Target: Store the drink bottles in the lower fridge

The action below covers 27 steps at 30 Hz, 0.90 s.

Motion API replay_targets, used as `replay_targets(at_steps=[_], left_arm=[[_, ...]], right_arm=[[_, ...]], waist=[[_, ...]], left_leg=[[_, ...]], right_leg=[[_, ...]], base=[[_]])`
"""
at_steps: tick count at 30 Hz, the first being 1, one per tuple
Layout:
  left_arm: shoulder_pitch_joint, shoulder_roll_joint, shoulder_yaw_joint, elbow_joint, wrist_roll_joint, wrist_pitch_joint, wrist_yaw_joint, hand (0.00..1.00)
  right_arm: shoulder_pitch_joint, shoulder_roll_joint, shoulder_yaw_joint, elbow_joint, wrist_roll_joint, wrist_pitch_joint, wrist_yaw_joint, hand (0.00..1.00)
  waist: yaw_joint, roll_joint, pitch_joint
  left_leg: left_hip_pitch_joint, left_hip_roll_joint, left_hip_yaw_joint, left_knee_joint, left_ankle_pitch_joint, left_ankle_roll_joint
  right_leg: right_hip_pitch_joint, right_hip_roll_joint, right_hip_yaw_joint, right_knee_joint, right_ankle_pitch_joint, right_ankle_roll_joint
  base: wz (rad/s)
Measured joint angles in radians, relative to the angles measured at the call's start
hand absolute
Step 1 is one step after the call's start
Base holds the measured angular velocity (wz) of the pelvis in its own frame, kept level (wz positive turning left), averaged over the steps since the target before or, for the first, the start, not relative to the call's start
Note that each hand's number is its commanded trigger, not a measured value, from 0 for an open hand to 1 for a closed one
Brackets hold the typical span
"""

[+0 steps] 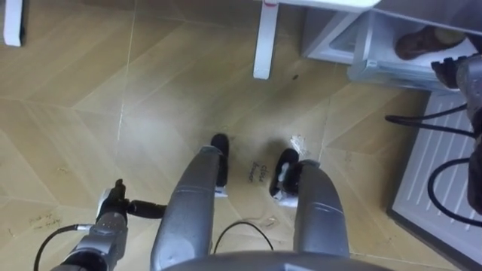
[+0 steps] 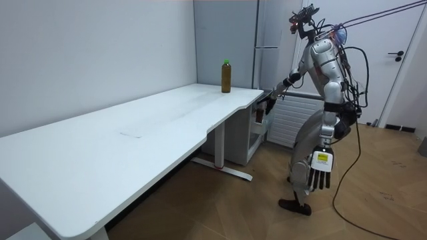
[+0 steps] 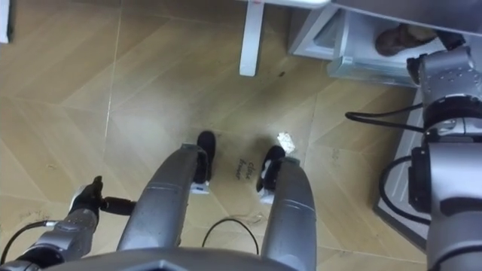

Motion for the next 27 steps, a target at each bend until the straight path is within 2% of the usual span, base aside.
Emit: replay_targets(at_steps=[5, 11, 16, 20, 24, 27], left_arm=[[0.0, 0.0, 0.005, -0.006, -0.003, -0.009, -0.005, 0.0], [0.002, -0.001, 0.022, -0.014, -0.001, -0.02, -0.018, 0.0], [0.017, 0.005, 0.038, -0.013, -0.003, -0.021, -0.027, 0.0], [0.028, 0.006, 0.058, -0.003, 0.0, -0.011, -0.054, 0.0], [0.032, 0.007, 0.131, -0.005, 0.009, -0.001, -0.056, 0.0], [0.037, 0.009, 0.154, 0.006, 0.009, 0.003, -0.058, 0.0]], right_arm=[[0.028, 0.0, 0.021, 0.004, -0.001, 0.001, 0.002, 0.0], [0.045, 0.0, 0.029, 0.048, 0.0, 0.005, 0.034, 0.0], [0.078, 0.0, 0.029, 0.12, 0.023, 0.027, 0.107, 0.0], [0.104, -0.005, 0.027, 0.182, 0.021, 0.069, 0.166, 0.0], [0.178, -0.004, 0.019, 0.184, 0.01, 0.104, 0.212, 0.0], [0.246, -0.003, -0.006, 0.193, -0.002, 0.116, 0.253, 0.0]], waist=[[-0.003, -0.001, 0.0004], [0.006, -0.002, 0.0018], [0.008, -0.008, 0.0051], [0.006, -0.018, 0.0096], [-0.001, -0.043, 0.0079], [-0.008, -0.051, 0.0065]], left_leg=[[0.04, -0.009, -0.001, -0.024, 0.0, 0.0], [0.079, -0.008, -0.001, -0.038, 0.0, 0.0], [0.136, -0.007, -0.01, -0.072, 0.001, -0.001], [0.172, -0.008, -0.018, -0.074, 0.001, -0.001], [0.197, -0.005, -0.034, -0.075, 0.001, -0.001], [0.24, -0.005, -0.045, -0.081, -0.001, 0.002]], right_leg=[[0.039, -0.009, -0.003, -0.013, -0.006, 0.004], [0.082, -0.013, -0.015, -0.029, -0.009, 0.004], [0.152, -0.018, -0.043, -0.06, -0.016, 0.005], [0.205, -0.02, -0.068, -0.082, -0.02, 0.007], [0.26, -0.011, -0.091, -0.114, -0.023, 0.011], [0.326, -0.004, -0.108, -0.144, -0.023, 0.018]], base=[[0.04], [0.02], [0.13], [0.13], [0.16], [0.2]])
